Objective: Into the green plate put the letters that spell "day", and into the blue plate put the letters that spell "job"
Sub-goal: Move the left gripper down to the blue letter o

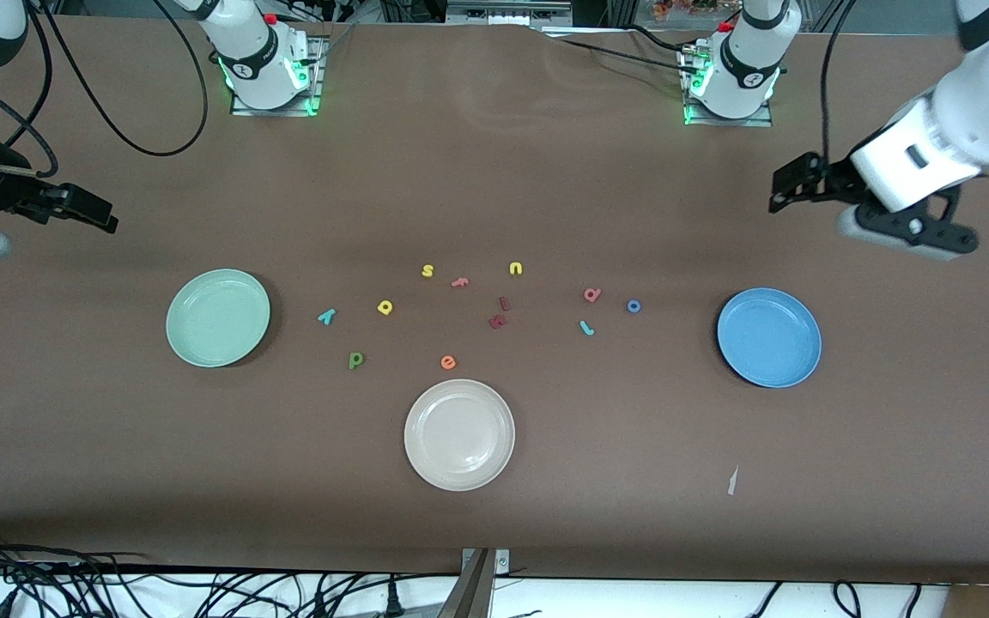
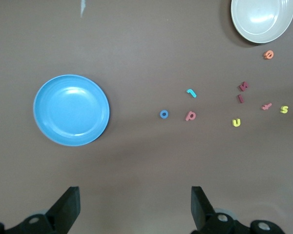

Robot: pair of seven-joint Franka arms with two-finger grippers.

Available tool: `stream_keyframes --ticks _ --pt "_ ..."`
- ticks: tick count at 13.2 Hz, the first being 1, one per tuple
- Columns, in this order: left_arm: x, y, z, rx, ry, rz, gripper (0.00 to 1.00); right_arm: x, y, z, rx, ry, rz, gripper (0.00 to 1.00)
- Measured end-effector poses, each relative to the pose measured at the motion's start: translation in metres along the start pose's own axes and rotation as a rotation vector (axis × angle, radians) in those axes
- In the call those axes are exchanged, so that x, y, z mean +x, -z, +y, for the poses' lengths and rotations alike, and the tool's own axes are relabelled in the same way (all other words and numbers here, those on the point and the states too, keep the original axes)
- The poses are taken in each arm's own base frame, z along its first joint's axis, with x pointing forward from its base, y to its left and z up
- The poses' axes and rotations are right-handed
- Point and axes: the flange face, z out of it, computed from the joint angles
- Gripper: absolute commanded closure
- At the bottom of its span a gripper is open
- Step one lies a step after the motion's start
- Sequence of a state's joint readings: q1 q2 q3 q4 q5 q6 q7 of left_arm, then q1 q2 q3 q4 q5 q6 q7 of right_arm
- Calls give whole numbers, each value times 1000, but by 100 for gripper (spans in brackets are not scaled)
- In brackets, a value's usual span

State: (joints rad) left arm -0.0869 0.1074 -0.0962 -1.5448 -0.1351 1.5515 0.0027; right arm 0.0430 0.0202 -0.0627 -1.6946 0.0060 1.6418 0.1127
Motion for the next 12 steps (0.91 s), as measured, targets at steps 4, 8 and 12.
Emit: stream_keyframes --ticks 4,8,12 --pt "26 -84 -2 -3 4 -56 0 0 0 0 0 1 0 0" --pt "42 -155 38 80 -91 -120 0 1 -2 -5 46 -4 -4 0" --pt "55 -208 63 127 -152 -147 0 9 -17 -10 63 -8 -29 0"
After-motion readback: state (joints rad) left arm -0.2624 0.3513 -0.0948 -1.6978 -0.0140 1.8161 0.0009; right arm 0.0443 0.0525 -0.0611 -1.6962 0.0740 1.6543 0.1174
